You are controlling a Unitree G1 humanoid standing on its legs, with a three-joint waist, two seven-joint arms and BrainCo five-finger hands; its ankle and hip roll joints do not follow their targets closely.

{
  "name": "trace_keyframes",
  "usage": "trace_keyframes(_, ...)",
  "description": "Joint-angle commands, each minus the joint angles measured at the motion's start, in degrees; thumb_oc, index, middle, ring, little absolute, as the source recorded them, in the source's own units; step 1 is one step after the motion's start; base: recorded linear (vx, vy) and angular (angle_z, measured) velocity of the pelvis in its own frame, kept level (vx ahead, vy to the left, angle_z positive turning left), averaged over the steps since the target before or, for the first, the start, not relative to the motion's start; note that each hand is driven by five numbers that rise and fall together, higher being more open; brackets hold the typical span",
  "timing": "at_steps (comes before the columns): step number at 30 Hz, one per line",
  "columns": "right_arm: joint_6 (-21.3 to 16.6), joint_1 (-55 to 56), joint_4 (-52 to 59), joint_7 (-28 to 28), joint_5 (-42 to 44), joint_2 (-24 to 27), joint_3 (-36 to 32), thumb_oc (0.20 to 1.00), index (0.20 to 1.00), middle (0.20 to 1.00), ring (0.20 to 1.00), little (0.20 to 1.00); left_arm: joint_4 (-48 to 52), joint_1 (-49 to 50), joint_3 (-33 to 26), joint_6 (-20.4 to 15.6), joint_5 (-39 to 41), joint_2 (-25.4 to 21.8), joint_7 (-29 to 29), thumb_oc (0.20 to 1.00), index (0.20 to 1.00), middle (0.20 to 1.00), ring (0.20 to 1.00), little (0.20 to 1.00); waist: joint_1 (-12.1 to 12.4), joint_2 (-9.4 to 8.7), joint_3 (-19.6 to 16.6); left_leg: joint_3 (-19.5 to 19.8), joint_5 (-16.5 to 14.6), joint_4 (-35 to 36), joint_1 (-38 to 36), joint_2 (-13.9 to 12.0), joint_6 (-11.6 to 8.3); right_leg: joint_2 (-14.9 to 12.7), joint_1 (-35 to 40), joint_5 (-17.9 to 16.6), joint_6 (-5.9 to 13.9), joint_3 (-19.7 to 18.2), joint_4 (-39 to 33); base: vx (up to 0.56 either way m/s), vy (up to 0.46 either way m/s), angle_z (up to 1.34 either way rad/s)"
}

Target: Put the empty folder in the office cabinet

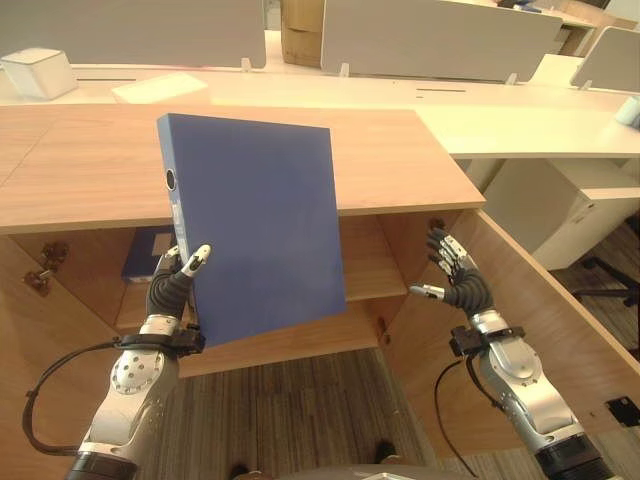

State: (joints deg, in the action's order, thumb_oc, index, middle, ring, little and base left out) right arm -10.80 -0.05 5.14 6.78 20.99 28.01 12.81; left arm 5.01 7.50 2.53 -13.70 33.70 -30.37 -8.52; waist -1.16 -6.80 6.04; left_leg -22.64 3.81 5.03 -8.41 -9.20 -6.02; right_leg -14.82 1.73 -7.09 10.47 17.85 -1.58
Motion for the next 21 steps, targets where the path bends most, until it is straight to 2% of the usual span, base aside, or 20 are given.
trace_keyframes(1, -4.08, -6.79, 2.59, -0.1, 5.43, 2.83, -2.5, 1.0, 1.0, 1.0, 1.0, 1.0, 4.94, -3.74, -2.56, -3.7, 3.26, -1.09, -1.94, 0.2, 0.2, 0.2, 0.2, 0.2, -0.13, 1.37, -3.48, 2.04, -5.97, -0.03, -0.41, 3.67, 2.21, 0.34, -2.38, -1.09, 0.85, -3.55, 0.72, 0.07, -0.125, -0.03)
trace_keyframes(5, -4.24, -8.97, 7.69, 1.68, 9.06, 6.18, -3.28, 1.0, 1.0, 1.0, 1.0, 1.0, 7.84, -3.78, -2.63, -3.49, 5.09, -1.44, -4.04, 0.2, 0.2, 0.2, 0.2, 0.2, 0.55, 1.21, -5.04, 2.21, -5.11, -0.03, -0.28, 1.94, 0.65, 1.81, -0.07, -0.8, 0.41, -3.37, -2.64, 0.06, -0.103, 0.01)
trace_keyframes(11, -4.04, -10.78, 10.02, 3.69, 13.69, 9.4, -2.11, 1.0, 1.0, 1.0, 1.0, 1.0, 11.06, -5.05, -1.1, -3.68, 7.07, -2.97, -5.92, 0.2, 0.2, 0.2, 0.2, 0.2, 0.74, 1.18, -5.45, 2.43, -4.4, -0.03, 0.21, 0.86, -0.18, 2.39, 0.44, -0.42, 0.2, -2.86, -3.23, 0.01, -0.036, 0.06)
trace_keyframes(21, -1.84, -18.17, 5.61, 4.19, 19.57, 8.37, 6.49, 1.0, 1.0, 1.0, 1.0, 1.0, 12.02, -8.23, 3.18, -3.74, 8.83, -4.75, -5.63, 0.2, 0.2, 0.2, 0.2, 0.2, 1.64, 0.88, -5.37, 2.74, -4.25, -0.03, 0.15, 0.33, -0.55, 2.51, 0.93, -0.32, -0.1, -2.9, -3.2, 0.0, -0.007, 0.02)
